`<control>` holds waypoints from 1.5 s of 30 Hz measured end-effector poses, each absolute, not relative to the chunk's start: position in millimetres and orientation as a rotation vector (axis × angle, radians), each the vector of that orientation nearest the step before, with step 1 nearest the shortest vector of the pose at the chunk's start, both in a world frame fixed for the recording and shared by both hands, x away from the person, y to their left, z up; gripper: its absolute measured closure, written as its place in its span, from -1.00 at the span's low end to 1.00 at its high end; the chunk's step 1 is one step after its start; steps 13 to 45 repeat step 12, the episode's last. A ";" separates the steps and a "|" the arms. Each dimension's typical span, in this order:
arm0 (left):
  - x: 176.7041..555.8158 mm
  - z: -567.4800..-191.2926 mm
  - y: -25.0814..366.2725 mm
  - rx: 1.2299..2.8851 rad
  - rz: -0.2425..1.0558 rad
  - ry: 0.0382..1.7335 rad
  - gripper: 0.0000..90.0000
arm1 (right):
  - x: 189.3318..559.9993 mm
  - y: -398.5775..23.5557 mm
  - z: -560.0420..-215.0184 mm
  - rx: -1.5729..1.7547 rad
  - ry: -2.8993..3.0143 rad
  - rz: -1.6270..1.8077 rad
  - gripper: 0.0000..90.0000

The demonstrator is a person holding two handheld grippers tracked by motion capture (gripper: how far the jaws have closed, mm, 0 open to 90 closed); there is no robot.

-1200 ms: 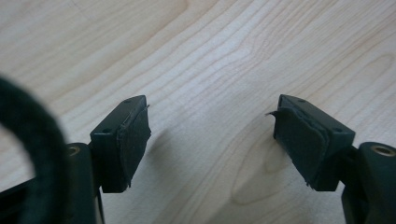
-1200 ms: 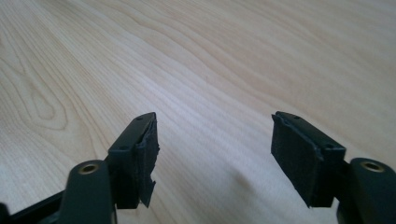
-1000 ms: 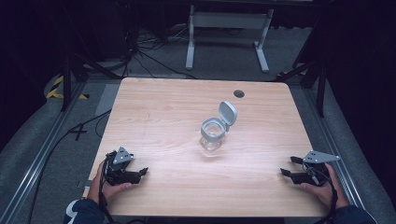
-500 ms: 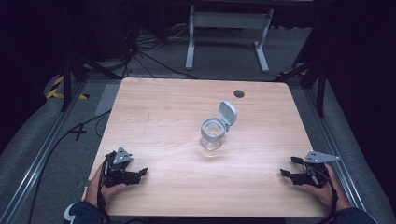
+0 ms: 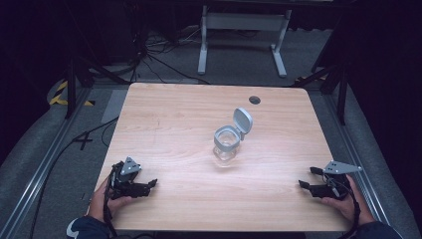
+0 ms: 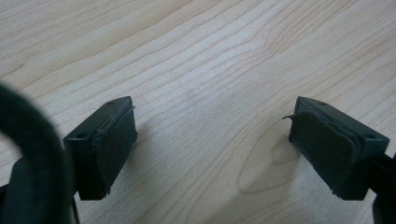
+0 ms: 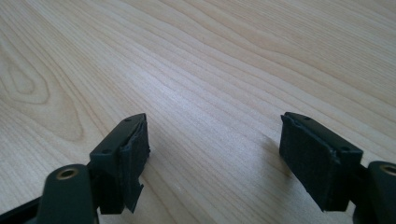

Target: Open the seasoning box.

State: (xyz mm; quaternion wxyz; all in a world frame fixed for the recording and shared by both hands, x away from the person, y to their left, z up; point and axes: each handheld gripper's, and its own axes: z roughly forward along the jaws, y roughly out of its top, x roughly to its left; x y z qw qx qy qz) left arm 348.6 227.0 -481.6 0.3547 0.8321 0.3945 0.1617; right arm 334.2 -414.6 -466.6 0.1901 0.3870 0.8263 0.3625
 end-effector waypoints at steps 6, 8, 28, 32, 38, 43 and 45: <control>348.6 -481.6 227.0 2.150 0.417 1.019 -0.66 | 334.2 -414.6 -466.6 1.088 2.322 1.017 -0.46; 348.6 -481.6 227.0 2.151 0.418 1.019 -0.66 | 334.2 -414.5 -466.6 1.089 2.321 1.018 -0.47; 348.6 -481.6 226.9 2.150 0.417 1.020 -0.66 | 334.3 -414.5 -466.7 1.090 2.320 1.020 -0.47; 348.6 -481.6 226.9 2.150 0.417 1.020 -0.66 | 334.3 -414.5 -466.7 1.090 2.320 1.020 -0.47; 348.6 -481.6 226.9 2.150 0.417 1.020 -0.66 | 334.3 -414.5 -466.7 1.090 2.320 1.020 -0.47; 348.6 -481.6 226.9 2.150 0.417 1.020 -0.66 | 334.3 -414.5 -466.7 1.090 2.320 1.020 -0.47; 348.6 -481.6 226.9 2.150 0.417 1.020 -0.66 | 334.3 -414.5 -466.7 1.090 2.320 1.020 -0.47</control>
